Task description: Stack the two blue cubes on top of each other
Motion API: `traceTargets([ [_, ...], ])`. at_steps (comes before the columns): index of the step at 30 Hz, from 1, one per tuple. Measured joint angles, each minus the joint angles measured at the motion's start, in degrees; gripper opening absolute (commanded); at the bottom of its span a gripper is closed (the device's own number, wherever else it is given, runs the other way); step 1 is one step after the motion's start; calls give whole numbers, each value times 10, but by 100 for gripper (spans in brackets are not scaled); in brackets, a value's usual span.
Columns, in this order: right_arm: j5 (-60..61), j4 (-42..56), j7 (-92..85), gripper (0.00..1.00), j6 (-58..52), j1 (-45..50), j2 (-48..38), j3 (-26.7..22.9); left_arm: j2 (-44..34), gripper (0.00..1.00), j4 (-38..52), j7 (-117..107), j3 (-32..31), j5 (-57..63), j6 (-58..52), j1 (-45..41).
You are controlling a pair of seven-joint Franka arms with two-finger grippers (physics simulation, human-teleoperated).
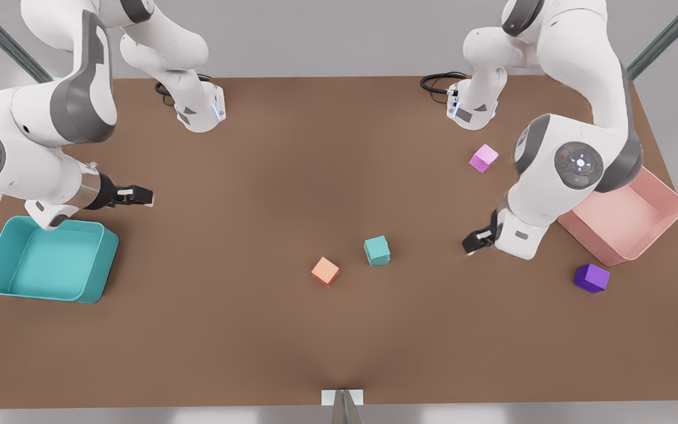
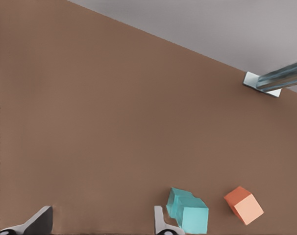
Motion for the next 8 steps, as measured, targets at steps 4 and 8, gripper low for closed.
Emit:
traceTargets([
  [4,-2,-1,2,100,1,-4,2,0,-57,100,-52,82,79,-22,-89,-8],
  [8,-1,-1,3,100,1,-3,3,0,-63,100,-55,147,88,-38,-142,-16],
])
